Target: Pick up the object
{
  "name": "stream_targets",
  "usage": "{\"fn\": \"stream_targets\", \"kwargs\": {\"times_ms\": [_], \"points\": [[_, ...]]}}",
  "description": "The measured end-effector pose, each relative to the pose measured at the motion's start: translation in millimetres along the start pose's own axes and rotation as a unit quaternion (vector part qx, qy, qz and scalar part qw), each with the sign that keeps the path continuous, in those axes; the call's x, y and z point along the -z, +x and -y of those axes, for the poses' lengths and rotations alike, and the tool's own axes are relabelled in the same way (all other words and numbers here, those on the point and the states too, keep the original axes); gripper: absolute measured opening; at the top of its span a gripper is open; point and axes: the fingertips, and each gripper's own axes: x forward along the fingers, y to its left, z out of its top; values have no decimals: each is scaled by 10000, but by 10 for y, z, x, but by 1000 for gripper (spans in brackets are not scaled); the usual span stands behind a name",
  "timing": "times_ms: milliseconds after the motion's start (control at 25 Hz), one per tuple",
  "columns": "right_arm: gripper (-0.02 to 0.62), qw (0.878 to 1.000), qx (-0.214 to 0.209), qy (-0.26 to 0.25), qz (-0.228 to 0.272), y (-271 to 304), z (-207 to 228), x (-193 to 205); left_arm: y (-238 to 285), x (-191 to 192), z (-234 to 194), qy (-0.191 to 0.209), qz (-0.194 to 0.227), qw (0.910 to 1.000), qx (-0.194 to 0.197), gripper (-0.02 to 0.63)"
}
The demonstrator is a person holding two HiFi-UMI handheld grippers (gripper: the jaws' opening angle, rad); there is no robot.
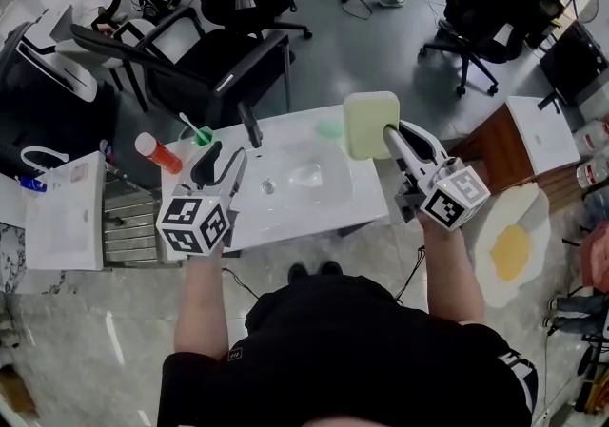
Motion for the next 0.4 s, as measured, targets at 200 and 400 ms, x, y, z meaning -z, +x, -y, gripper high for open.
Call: {"fn": "stream_targets", "kwargs": {"times_ms": [200,400], "points": [[72,10000,56,-6,61,-21,83,-62,39,-22,50,19,7,10000,21,209],[72,10000,50,-38,-28,-41,57,-44,34,-8,86,3,1,10000,15,207]]}}
